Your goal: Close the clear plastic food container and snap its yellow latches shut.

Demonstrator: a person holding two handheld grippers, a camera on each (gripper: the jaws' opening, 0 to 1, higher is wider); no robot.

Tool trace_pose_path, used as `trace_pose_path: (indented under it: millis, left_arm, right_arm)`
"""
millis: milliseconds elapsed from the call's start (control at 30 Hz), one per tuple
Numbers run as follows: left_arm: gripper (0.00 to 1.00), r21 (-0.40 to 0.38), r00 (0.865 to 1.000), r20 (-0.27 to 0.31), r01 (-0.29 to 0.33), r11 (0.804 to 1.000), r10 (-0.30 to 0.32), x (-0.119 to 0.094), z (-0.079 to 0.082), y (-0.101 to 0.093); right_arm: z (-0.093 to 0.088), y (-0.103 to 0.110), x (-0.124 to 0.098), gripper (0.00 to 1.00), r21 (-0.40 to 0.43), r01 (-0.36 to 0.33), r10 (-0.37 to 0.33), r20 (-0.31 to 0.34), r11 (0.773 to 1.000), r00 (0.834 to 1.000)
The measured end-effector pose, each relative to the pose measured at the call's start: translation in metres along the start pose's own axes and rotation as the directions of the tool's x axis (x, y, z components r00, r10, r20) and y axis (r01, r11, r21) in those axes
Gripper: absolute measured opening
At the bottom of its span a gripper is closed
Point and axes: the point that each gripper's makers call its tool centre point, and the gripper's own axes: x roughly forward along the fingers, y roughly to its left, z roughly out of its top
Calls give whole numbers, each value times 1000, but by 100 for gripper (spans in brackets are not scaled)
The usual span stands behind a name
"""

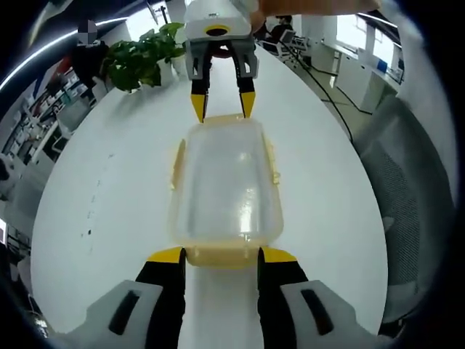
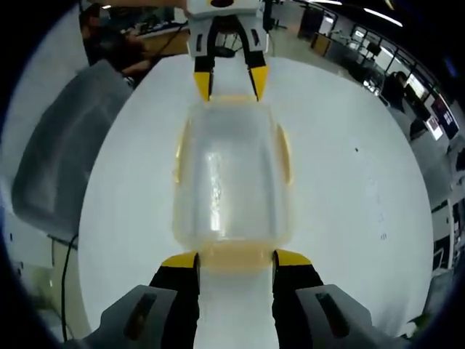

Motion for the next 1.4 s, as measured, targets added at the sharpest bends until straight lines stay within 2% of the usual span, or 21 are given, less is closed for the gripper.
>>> trace_pose_path:
  millis: [333,1000,1133,1200,1333,1400]
  left_arm:
    - [37,-15,1000,-7,11,1000,-11,6,-5,1]
    - [38,-7,1000,1,12,1000,-12,9,-6,0]
    - [39,-3,1000,4,6,1000,-6,10,-7,1]
    - [39,-10,1000,-13,-5,1000,5,9,-11,4]
    - [42,-4,1000,-14,-8,1000,8,7,-12,2]
    - [43,-7,1000,-19,-15,1000,15,5,-14,2]
  right_arm:
    - [-1,-2,2,37,1,-4,4,-1,1000,1000]
    - [-1,-2,2,38,-16,32,-32,-5,999,999]
    - [-2,-3,3,39,19,44,-44,-8,999,999]
    - [-2,-5,2,41,12,55,-55,-6,998,998]
    - [-3,-6,-2,47,21,72,-72,-10,997,997]
    - [-4,-6,-5,47,25,78,-78,-8,997,997]
